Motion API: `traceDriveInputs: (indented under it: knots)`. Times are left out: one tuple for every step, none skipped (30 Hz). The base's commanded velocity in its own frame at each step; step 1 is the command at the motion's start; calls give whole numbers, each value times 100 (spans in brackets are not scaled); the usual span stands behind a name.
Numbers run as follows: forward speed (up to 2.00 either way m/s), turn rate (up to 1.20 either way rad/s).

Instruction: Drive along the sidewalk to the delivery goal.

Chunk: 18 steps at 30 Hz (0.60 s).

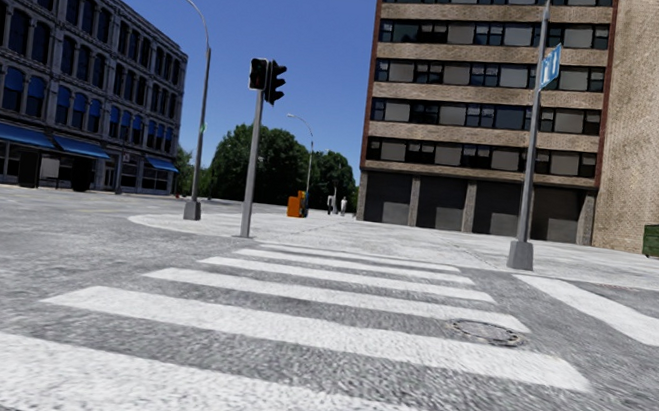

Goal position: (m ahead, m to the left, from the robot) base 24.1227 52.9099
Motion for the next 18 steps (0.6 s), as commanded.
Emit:
traceDriveInputs:
  knots:
    - [200,-49]
    - [200,-49]
    - [200,-49]
    - [200,-49]
    - [200,-49]
    - [200,-39]
    - [200,-29]
    - [200,-16]
    - [200,-16]
    - [200,-11]
    - [200,-9]
    - [200,-9]
    - [200,-9]
    - [200,-9]
    - [200,-9]
    - [200,-9]
    - [200,-9]
    - [200,-9]
